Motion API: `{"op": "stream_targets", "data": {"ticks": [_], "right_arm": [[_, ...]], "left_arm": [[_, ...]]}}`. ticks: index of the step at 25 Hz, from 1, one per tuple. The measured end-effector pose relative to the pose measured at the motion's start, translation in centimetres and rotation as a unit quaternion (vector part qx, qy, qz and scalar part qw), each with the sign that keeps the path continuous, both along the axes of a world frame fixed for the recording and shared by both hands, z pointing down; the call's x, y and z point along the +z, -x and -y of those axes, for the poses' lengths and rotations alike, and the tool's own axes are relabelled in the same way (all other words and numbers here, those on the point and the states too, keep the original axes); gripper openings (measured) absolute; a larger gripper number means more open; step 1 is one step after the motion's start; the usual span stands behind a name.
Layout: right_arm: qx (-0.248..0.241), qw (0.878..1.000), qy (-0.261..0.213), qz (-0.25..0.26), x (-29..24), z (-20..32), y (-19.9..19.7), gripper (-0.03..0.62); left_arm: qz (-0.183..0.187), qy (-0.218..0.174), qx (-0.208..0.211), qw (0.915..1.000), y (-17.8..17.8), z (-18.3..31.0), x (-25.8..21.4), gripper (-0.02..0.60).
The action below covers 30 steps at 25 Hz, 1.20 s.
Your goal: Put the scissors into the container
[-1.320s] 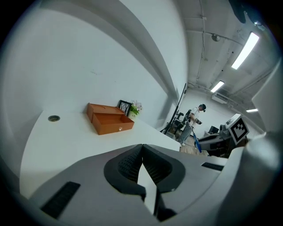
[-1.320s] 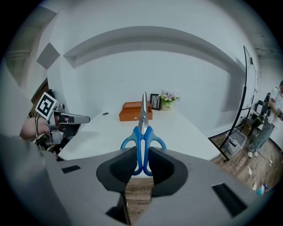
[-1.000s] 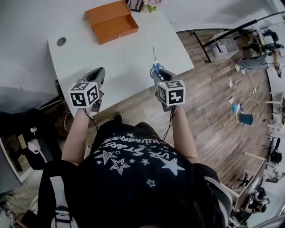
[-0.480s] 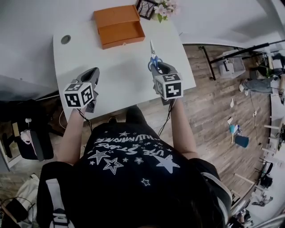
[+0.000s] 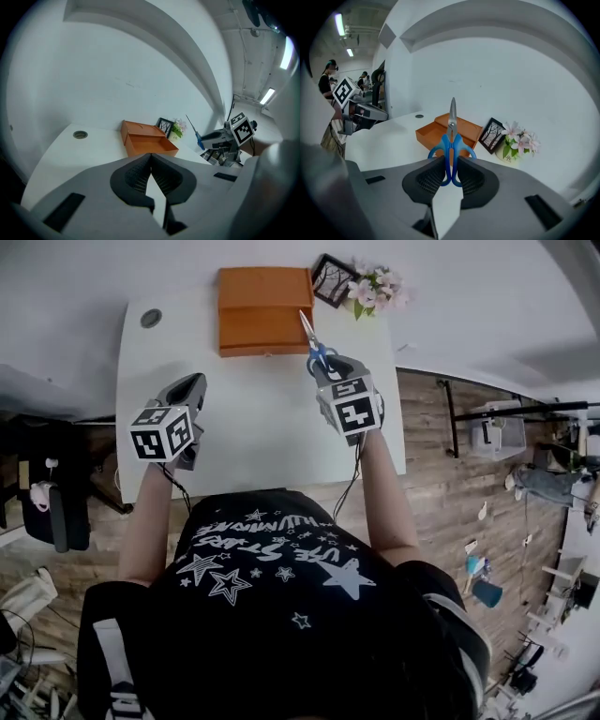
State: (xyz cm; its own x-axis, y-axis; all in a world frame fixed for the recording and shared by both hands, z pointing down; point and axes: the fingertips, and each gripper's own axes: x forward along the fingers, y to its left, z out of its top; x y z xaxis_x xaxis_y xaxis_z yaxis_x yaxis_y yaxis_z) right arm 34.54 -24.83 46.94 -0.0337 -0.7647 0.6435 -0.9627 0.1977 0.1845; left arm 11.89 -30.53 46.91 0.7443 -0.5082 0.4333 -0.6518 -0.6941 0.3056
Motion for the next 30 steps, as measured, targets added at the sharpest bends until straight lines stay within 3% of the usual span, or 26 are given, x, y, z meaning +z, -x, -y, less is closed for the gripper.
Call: {"op": "stream_targets", "data": {"ticks": [8, 18, 30], "right_arm": [[-0.102, 0.993, 0.004, -0.063, -0.1, 6.3, -0.9, 0.097], [-0.188, 0.975, 0.029, -0.115, 2.3, 12.4, -0.7, 0.096], [-0.309, 0.930, 0.102, -0.174, 8.7, 15.9, 1.3, 0.096]], "left_arm": [[0.006, -0.018, -0.044, 0.9988, -1.1, 2.9, -1.0, 0.020], [0.011, -0.010, -0.084, 0.9963, -1.0, 7.0, -0.8, 0.020], [0.017, 0.014, -0.114, 0.9932, -0.8, 9.7, 1.8, 0.020]]}}
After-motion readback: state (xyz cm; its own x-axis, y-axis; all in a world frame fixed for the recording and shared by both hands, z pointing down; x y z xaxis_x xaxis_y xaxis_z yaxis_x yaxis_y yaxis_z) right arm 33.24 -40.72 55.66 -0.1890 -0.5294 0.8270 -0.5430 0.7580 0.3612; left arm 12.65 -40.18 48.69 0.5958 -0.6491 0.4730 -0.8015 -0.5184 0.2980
